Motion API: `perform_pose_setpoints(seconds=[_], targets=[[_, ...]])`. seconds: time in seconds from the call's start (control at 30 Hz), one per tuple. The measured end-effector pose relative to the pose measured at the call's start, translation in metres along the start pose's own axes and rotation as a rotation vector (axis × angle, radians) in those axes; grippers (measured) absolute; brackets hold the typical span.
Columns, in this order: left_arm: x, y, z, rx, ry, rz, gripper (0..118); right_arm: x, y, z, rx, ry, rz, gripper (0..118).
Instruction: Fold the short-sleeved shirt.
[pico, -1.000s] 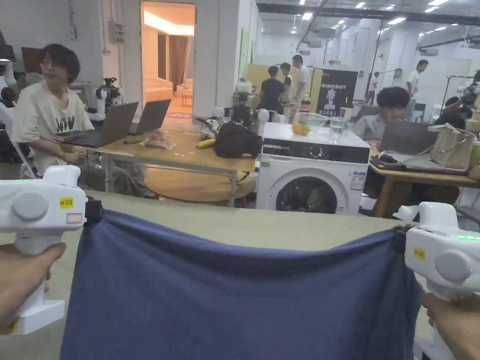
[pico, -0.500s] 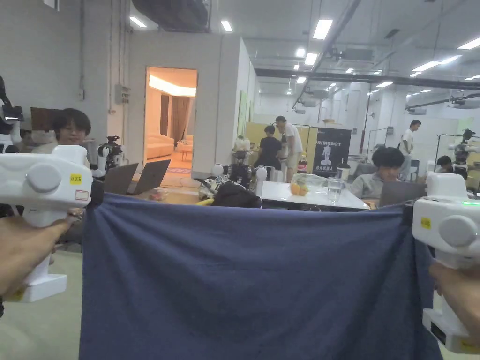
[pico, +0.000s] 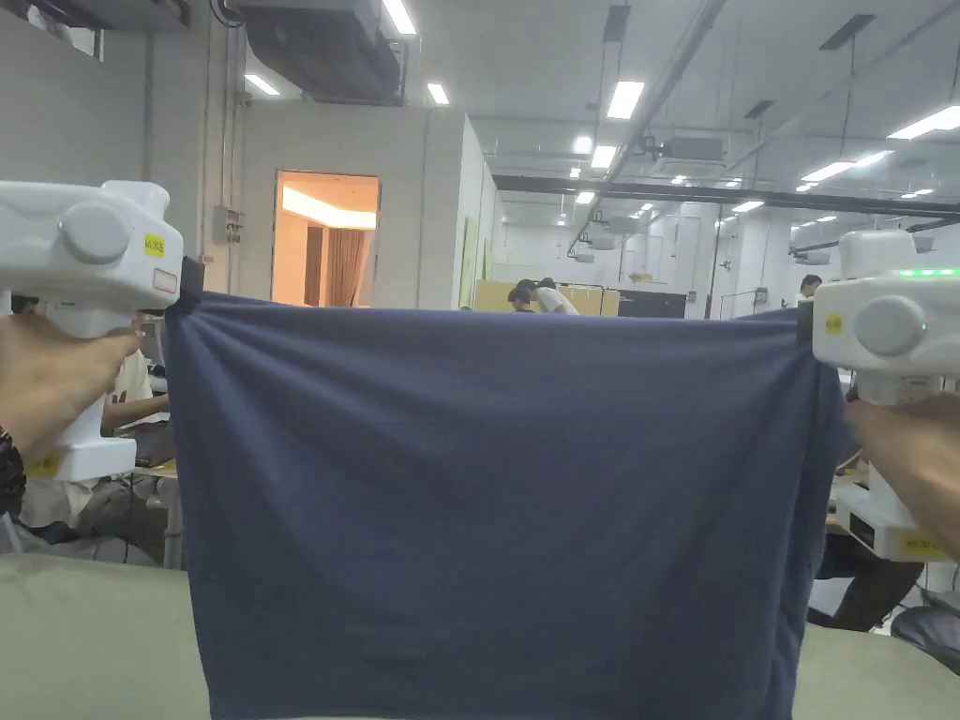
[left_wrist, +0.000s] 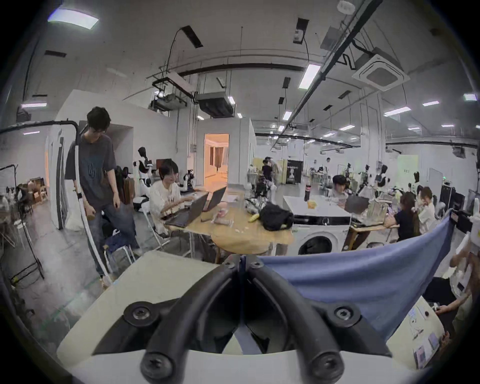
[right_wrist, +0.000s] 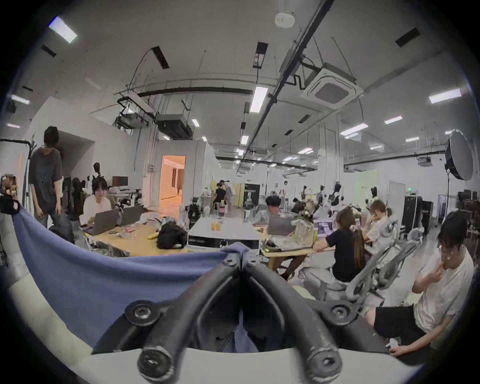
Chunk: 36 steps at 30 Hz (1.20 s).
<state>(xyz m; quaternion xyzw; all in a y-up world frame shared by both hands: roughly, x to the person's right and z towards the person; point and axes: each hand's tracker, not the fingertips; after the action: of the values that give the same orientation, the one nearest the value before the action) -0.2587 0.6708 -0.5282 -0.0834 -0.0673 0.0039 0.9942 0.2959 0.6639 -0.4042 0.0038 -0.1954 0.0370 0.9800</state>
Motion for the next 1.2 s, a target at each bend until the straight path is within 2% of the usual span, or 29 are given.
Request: perform_pose_setpoints(seconds=[0.17,0.27,0.5,0.8,1.07,1.13,1.2], targets=[[0.0,-0.006,0.002,0.02,0.007,-0.02,0,0.003,-0.008,0.008,0.016,0.004,-0.001,0],[-0.001,-0.031,0.004,-0.004,0.006,-0.017,0,0.002,-0.036,0.02,-0.009,0.013,0.01,0],[-0.012,-0.144,0.027,-0.094,-0.048,0.027,0,0.008,-0.132,0.07,-0.108,0.03,0.02,0],[-0.026,-0.276,0.131,-0.16,-0.107,0.044,0,0.024,-0.226,0.175,-0.24,0.038,0.067,0],[-0.043,-0.365,0.207,-0.287,-0.145,0.093,0,0.037,-0.315,0.268,-0.37,0.062,0.014,0],[-0.05,-0.387,0.222,-0.341,-0.155,0.113,0,0.038,-0.337,0.285,-0.412,0.069,0.049,0],[-0.055,-0.409,0.234,-0.384,-0.15,0.148,0,0.042,-0.359,0.302,-0.467,0.074,0.025,0]])
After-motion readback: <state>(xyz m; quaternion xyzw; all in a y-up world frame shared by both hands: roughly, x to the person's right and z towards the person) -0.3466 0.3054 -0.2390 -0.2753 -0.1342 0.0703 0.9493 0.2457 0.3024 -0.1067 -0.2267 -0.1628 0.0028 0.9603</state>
